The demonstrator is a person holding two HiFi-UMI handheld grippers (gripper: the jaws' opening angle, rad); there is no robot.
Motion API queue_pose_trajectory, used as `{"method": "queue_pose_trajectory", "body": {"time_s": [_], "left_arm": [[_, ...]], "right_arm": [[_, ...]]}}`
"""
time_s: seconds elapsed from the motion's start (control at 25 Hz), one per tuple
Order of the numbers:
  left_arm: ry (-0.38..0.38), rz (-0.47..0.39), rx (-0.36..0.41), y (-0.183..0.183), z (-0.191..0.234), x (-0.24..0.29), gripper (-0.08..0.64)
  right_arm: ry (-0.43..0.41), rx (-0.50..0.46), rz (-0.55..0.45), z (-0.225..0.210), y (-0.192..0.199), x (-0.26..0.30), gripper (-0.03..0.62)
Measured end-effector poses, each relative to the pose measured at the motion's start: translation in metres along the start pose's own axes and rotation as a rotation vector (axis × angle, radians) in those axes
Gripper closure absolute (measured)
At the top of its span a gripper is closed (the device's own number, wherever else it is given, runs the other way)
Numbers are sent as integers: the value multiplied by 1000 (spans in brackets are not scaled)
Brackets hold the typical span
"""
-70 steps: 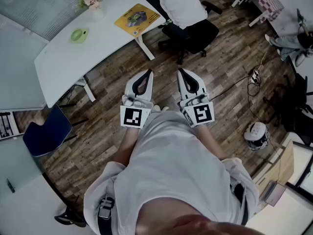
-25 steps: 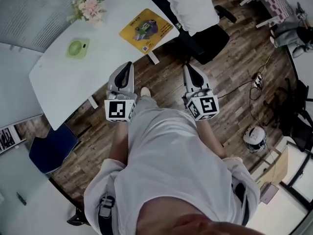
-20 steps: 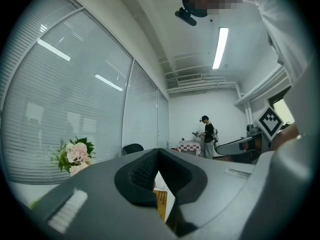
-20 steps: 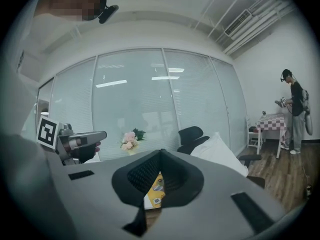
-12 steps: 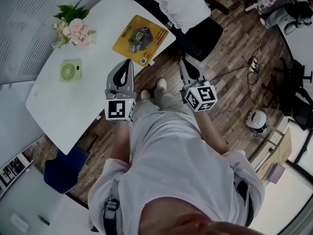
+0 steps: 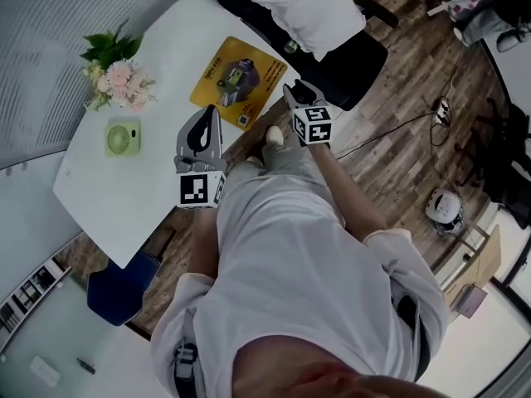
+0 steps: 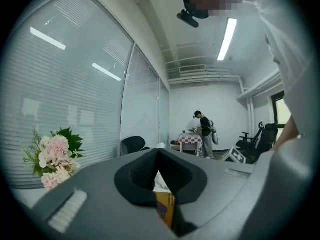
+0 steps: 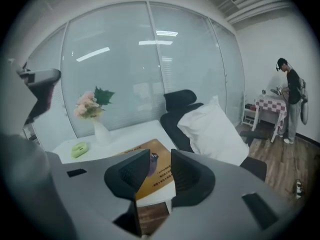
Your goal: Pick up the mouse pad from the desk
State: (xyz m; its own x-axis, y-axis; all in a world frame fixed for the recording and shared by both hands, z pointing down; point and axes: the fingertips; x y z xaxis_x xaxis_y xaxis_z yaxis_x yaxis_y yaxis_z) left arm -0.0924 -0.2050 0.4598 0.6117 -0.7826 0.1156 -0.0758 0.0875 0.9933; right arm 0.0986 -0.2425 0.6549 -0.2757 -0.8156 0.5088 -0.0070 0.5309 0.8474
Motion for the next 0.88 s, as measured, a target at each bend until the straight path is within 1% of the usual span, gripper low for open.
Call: {"method": "queue_pose_trajectory", "body": {"time_s": [0.04,0.12,0.24,0.32,0.4,0.48,0.52,0.56,0.68,0.76,0.8,0.88], "left_arm": [[-1,6,4,1,0,6,571],[-4,16,9,1,-1,17,571],[-11,31,3,4,-4,28,571],[-16,38,-4,6,-6,34,569],[-20,48,-13,8,-6,38,571],[-22,63,-20,11,-5,39,569],[-25,71,-20,12,-3,40,571],[-30,77,-19,12,-1,39,569],[-49,85,-27,13,12,38,569],[-54,96,-36,17,19,38,571],[-52,101,-40,17,21,38,569],[-44,101,-44,15,24,37,569]], "right_arm": [[-8,3,43,-8,10,20,463],[-32,-16,137,-18,30,60,437],[-21,-27,241,-34,56,104,425],[1,-16,293,-46,67,126,408],[20,-30,355,-57,78,143,382],[16,-36,404,-61,86,154,368],[11,-35,419,-62,89,157,350],[8,-36,426,-63,90,159,365],[10,-71,418,-61,88,161,374],[12,-88,414,-56,90,165,415],[14,-82,417,-53,90,166,452],[17,-62,438,-47,91,165,494]]}}
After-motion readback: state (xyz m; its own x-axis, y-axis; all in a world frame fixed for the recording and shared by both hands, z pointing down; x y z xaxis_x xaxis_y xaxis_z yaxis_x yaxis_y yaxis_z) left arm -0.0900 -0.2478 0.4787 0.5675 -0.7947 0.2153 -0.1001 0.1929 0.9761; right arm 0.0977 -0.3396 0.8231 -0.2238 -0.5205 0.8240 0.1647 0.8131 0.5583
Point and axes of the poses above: the fingertips, and each gripper's own axes: x forward along the fingers, z to its left, y out of its underside, and after that the axes turned 1 degree about -x, right-handed
